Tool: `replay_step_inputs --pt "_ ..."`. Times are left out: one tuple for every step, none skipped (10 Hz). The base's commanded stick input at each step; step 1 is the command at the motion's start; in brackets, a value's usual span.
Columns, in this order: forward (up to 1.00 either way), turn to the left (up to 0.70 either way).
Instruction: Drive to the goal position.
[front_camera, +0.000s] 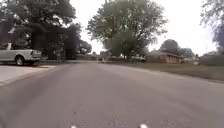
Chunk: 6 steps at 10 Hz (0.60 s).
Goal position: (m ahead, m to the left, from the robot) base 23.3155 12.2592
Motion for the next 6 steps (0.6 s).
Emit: replay_step_inputs --pt "0.70 0.00" --pt "0.70 0.00" --pt "0.70 0.00" --pt "0.70 0.00" --pt "0.70 0.00" --pt "0.70 0.00"
